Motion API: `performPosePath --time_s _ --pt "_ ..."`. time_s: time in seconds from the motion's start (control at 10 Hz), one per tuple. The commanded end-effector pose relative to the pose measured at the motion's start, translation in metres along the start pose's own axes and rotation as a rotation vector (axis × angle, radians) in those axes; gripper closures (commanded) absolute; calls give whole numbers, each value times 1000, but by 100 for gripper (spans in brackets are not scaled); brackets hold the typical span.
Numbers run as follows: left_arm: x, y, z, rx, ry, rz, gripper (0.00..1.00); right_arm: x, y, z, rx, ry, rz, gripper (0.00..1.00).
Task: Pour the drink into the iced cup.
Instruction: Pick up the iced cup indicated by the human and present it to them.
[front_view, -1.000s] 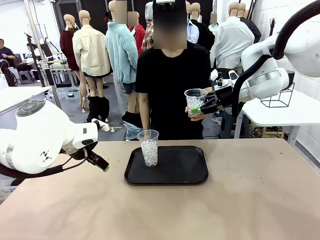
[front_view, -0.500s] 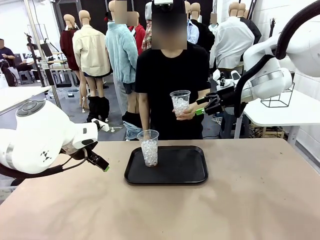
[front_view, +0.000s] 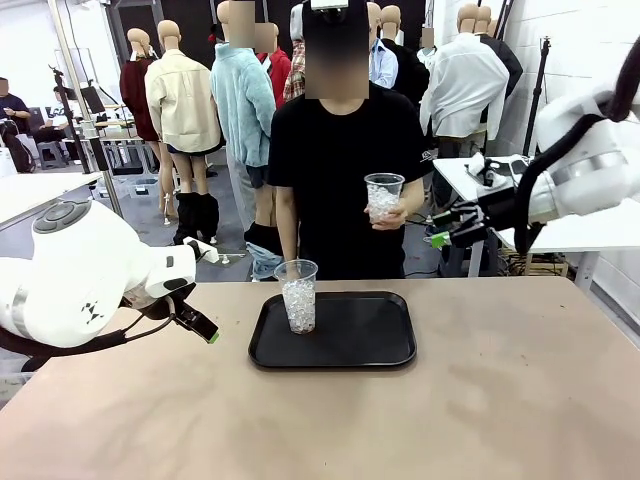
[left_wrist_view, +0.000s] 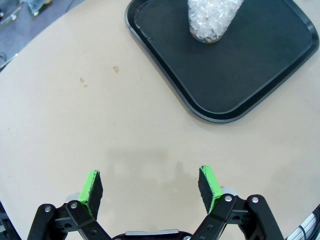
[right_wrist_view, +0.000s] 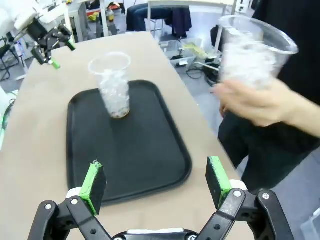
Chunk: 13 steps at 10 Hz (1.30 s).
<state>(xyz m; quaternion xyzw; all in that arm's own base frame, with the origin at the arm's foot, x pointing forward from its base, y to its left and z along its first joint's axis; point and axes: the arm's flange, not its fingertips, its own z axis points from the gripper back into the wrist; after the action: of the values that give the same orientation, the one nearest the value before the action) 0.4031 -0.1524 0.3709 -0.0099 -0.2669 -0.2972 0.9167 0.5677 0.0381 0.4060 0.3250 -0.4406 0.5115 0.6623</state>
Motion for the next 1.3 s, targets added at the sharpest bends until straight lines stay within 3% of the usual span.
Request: performPosePath --time_s 0.0,0.3,0.5,0.7,1.0,1.2 --pt "0 1 1 0 -1 4 0 -14 42 1 5 -43 8 0" --pt "0 1 1 0 -1 4 0 -35 79 -18 9 24 -37 0" --pt "0 1 1 0 -1 4 0 -42 101 -13 -209 139 -109 0" --pt "0 1 1 0 -1 4 0 -47 114 6 -324 252 -342 0" --pt "0 1 1 0 -1 4 0 -47 119 43 -583 275 -547 0" --pt "0 1 1 0 -1 4 0 -46 121 61 -612 292 -644 0"
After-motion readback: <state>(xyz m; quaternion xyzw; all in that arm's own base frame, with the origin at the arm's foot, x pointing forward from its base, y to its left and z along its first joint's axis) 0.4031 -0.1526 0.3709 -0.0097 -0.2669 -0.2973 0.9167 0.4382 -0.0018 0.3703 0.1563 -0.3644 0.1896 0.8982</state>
